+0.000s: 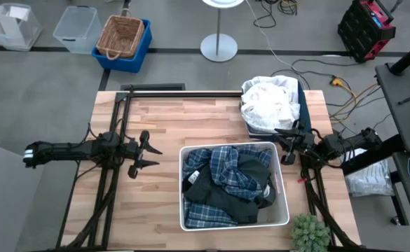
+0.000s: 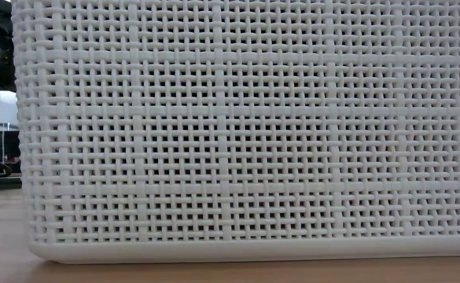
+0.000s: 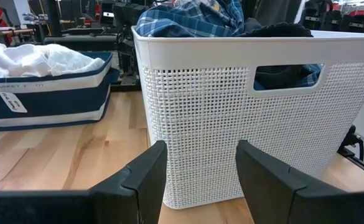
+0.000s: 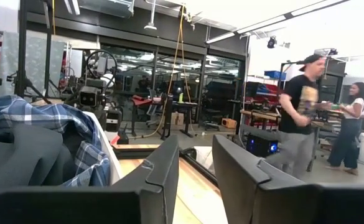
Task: Sort clothes
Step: Return to Home Position
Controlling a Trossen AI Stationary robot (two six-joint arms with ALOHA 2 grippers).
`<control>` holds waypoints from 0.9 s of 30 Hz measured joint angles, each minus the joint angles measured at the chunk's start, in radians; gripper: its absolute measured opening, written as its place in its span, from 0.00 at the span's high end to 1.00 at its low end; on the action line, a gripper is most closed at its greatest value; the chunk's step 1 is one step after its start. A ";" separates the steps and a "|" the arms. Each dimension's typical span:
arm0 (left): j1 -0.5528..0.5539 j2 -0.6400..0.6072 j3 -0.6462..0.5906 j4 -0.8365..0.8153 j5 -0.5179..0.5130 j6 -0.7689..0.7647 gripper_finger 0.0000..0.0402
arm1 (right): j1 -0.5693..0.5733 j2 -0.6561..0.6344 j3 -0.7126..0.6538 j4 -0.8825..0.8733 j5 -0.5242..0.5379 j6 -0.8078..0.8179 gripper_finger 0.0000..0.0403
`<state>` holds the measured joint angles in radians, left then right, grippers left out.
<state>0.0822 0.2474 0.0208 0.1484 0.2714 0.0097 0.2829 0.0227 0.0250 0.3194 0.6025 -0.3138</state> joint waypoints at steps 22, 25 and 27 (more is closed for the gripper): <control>0.000 0.000 0.000 0.000 0.000 0.000 0.57 | 0.000 0.000 0.000 0.000 0.000 0.000 0.82; 0.000 0.000 0.000 0.000 0.000 0.000 0.57 | 0.000 0.000 0.000 0.000 0.000 0.000 0.81; 0.000 0.000 0.000 0.000 0.000 0.000 0.57 | 0.000 0.000 0.000 0.000 0.000 0.000 0.80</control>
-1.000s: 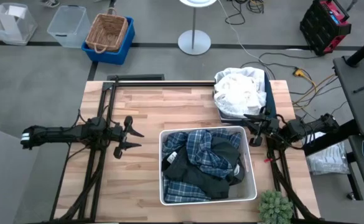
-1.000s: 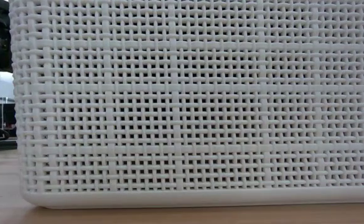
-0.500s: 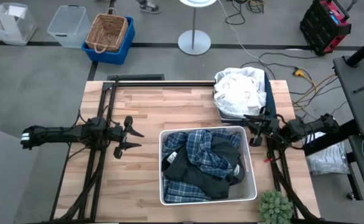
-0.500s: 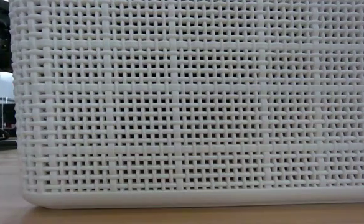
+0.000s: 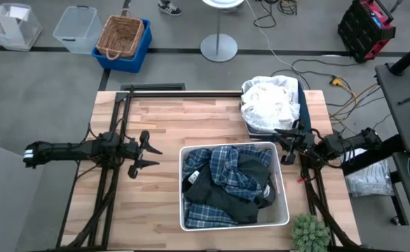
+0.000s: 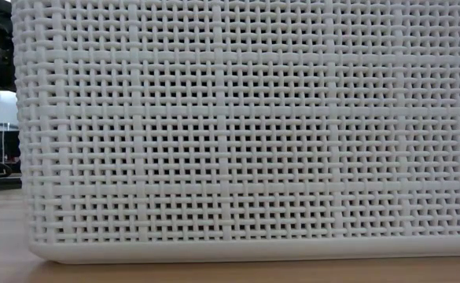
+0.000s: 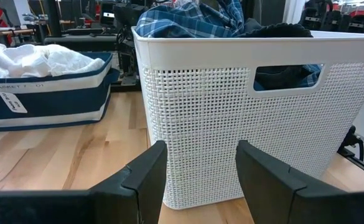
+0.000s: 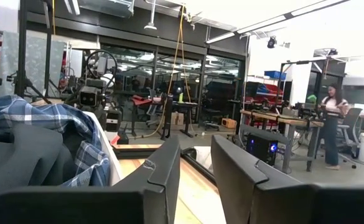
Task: Sort clothes
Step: Return to Home Position
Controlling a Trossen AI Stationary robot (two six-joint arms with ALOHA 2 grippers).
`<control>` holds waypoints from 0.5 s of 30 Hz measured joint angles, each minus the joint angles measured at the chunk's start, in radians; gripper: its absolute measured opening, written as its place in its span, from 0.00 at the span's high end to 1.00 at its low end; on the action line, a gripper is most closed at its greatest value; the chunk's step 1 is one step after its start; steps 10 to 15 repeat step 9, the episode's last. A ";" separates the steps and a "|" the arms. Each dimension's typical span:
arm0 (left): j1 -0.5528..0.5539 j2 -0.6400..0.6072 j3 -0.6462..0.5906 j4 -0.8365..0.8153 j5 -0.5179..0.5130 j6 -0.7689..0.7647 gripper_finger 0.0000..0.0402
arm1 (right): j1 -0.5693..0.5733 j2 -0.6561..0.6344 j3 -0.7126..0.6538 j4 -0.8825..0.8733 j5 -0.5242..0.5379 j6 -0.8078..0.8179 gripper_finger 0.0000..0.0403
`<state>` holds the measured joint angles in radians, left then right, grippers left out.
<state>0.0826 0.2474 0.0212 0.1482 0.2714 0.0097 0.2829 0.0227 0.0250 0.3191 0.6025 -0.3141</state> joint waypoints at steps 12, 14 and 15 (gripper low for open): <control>0.000 0.000 0.000 0.000 0.000 0.000 0.57 | 0.000 0.000 0.000 0.000 0.000 0.000 0.76; 0.000 0.000 0.000 0.000 0.000 0.000 0.57 | 0.000 0.000 0.000 0.000 0.000 0.000 0.76; 0.000 0.000 0.000 0.000 0.000 0.000 0.57 | 0.000 0.000 0.000 0.000 0.000 0.000 0.76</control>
